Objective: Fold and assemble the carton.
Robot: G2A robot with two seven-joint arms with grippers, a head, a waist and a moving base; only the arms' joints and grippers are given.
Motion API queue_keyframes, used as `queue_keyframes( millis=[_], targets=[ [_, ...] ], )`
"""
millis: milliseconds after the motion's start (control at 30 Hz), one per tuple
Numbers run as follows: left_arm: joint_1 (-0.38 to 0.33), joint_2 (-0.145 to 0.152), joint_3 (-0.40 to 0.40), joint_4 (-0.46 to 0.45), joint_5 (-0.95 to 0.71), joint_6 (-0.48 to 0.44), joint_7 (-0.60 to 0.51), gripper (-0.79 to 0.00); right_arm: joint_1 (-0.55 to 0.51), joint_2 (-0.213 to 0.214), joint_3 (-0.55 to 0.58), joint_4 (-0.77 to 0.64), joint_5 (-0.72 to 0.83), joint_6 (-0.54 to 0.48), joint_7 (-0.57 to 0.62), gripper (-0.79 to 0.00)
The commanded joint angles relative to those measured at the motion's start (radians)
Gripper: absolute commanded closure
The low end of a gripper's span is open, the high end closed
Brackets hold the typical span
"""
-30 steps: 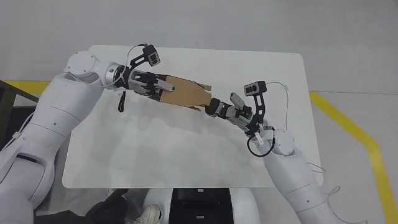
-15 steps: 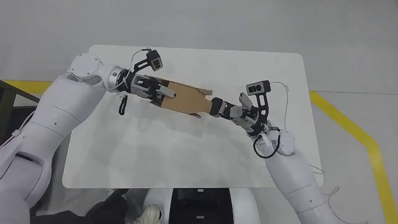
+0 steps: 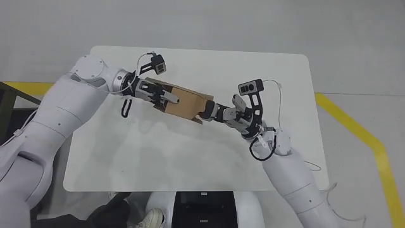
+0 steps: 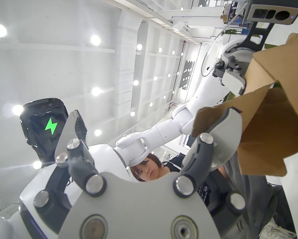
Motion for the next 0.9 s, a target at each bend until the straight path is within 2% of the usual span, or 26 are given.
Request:
queue_keyframes(
  millis=[0, 400, 667, 867],
  targets=[
    [-0.003, -0.002, 0.005, -0.004, 0.002, -0.001, 0.000, 0.000, 0.013, -0.006, -0.021, 0.011, -0.011, 0.001, -0.018, -0.785],
    [-0.009, -0.003, 0.017, 0.006, 0.003, -0.018, 0.000, 0.000, 0.037, -0.021, -0.081, 0.003, -0.177, -0.014, -0.146, -0.785],
    [-0.009, 0.002, 0.014, 0.017, -0.020, -0.022, 0.000, 0.000, -0.025, -0.006, -0.015, -0.069, -0.181, -0.046, -0.167, -0.785],
    [-0.007, 0.008, 0.014, 0.013, -0.064, -0.002, 0.000, 0.000, -0.056, 0.004, 0.025, -0.091, -0.166, -0.031, -0.159, -0.785]
  ],
)
